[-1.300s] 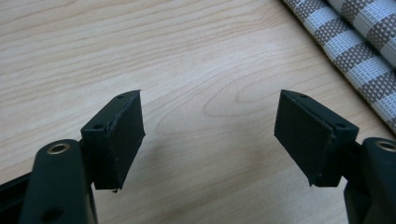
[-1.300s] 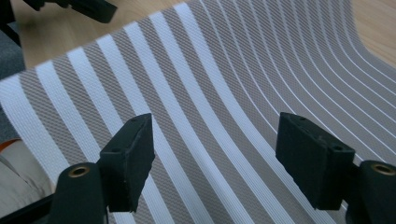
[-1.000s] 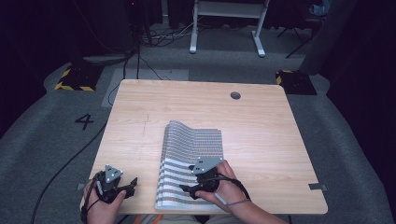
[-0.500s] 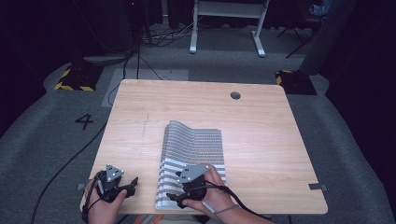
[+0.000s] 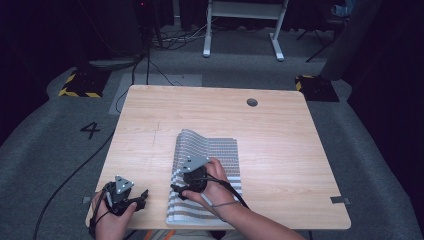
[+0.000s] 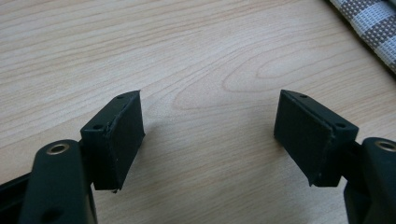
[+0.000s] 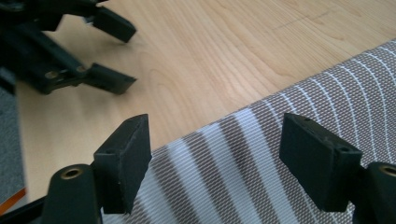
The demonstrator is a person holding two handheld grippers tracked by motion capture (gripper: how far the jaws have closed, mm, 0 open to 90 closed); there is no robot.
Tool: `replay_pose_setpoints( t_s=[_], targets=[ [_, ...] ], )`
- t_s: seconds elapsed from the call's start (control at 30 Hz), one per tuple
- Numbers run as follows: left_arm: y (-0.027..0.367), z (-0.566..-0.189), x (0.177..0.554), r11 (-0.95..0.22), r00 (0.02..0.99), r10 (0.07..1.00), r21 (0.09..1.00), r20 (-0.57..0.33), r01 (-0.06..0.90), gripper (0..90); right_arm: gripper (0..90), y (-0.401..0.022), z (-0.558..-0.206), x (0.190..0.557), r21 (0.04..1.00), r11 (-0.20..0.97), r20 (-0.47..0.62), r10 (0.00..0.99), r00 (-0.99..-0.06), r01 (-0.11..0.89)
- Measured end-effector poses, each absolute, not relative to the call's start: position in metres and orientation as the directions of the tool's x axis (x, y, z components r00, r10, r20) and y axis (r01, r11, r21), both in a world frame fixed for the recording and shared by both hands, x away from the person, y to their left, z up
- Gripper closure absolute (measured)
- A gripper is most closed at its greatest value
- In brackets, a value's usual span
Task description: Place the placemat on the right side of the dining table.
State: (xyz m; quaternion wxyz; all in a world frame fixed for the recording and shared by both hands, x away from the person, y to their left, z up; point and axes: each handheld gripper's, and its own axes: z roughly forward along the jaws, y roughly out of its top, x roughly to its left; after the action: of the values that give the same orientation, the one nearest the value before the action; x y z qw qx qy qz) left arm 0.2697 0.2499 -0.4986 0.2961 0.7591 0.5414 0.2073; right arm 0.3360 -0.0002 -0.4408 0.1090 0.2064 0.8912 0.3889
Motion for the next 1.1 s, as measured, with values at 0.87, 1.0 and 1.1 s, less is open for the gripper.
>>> replay_pose_setpoints(
  t_s=[0.87,1.0,1.1],
  targets=[
    [0.251,-0.500,0.270,-0.242,0.332,0.943,0.682,0.000,0.690,24.1,14.8,0.017,-0.468,0.365,0.663,0.642,-0.042,0.544,-0.838,0.384],
    [0.251,-0.500,0.270,-0.245,0.334,0.942,0.681,0.001,0.690,24.1,14.0,0.018,-0.474,0.365,0.669,0.606,0.000,0.580,-0.814,0.432],
    [0.251,-0.500,0.270,-0.237,0.332,0.943,0.684,-0.007,0.690,24.1,15.2,0.016,-0.473,0.367,0.655,0.587,0.049,0.596,-0.802,0.476]
  ],
)
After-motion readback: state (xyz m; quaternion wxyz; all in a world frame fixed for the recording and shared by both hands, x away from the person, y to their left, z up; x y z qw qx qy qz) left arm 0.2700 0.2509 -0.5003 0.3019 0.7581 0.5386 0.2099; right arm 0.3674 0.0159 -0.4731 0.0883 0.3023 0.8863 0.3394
